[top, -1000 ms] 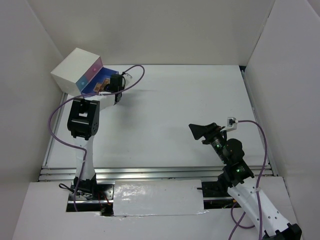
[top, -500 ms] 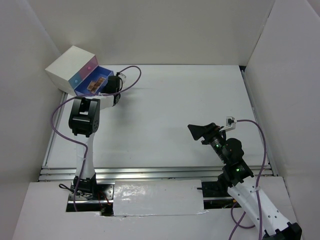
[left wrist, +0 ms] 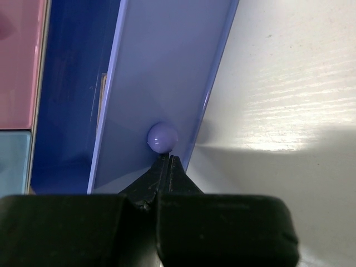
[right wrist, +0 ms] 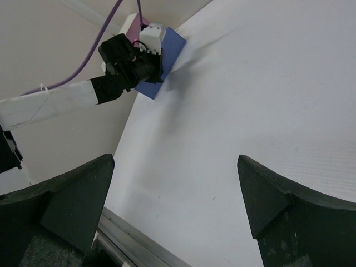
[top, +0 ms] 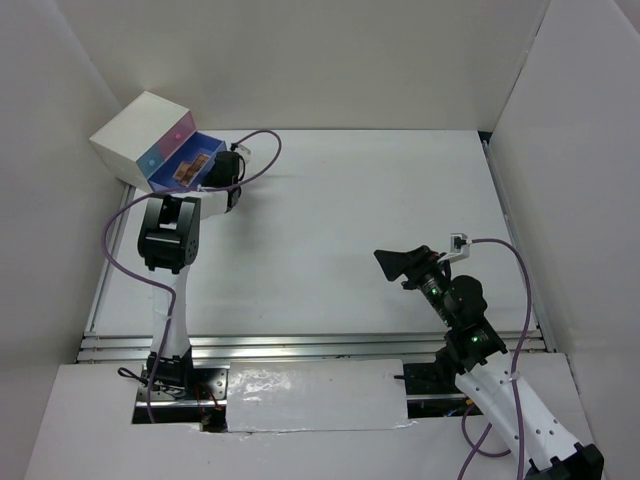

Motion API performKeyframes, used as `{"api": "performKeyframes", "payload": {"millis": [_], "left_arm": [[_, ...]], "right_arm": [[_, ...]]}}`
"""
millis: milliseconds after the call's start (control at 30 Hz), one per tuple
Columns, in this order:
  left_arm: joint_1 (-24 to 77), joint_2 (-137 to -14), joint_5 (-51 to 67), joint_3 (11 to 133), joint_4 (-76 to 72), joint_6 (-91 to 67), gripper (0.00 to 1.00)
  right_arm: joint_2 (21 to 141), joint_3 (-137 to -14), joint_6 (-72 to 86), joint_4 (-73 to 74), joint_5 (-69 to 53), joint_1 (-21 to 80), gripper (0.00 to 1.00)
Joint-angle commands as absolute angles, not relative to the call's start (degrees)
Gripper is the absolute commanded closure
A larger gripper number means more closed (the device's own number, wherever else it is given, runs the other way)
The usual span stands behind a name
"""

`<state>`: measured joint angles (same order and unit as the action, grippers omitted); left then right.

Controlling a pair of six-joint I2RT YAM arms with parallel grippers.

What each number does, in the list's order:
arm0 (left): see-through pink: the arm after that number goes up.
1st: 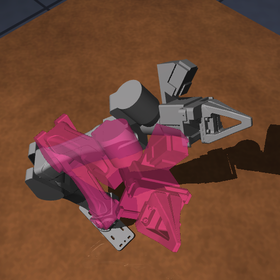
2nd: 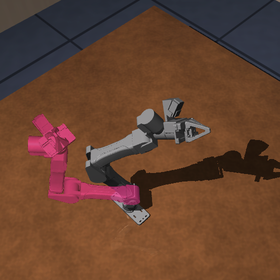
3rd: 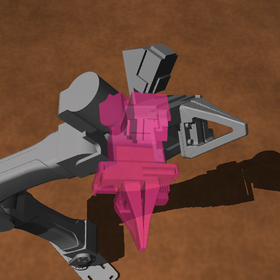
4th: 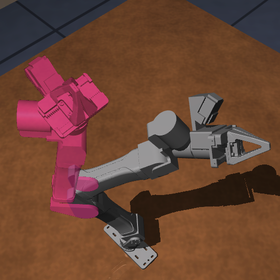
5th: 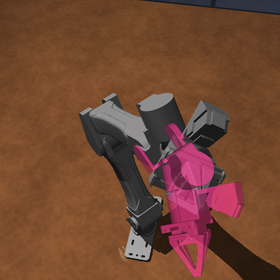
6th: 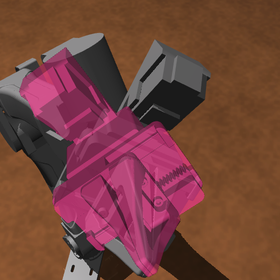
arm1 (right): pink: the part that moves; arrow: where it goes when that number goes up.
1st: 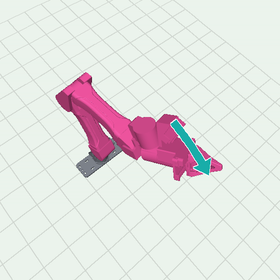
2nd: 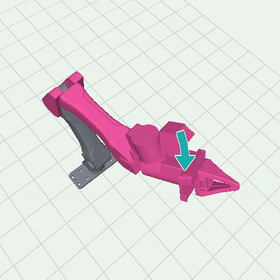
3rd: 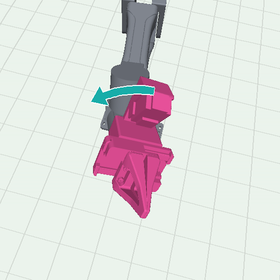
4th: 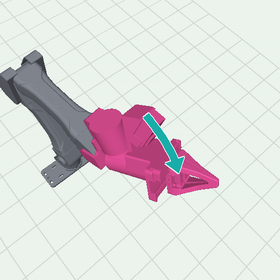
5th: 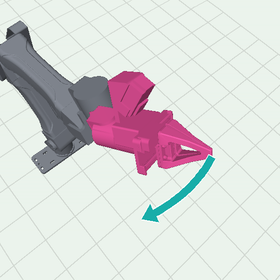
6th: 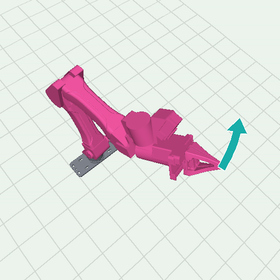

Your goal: Organize the makeup

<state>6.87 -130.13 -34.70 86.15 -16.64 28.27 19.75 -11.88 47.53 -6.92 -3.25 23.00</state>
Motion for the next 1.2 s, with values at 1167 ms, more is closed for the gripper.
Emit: {"api": "performKeyframes", "payload": {"millis": [1167], "left_arm": [[-1.14, -139.13, -58.89, 98.61, -28.83, 29.8, 1.0]], "right_arm": [[22.32, -13.18, 47.46, -11.25, -4.22, 23.2, 0.0]]}}
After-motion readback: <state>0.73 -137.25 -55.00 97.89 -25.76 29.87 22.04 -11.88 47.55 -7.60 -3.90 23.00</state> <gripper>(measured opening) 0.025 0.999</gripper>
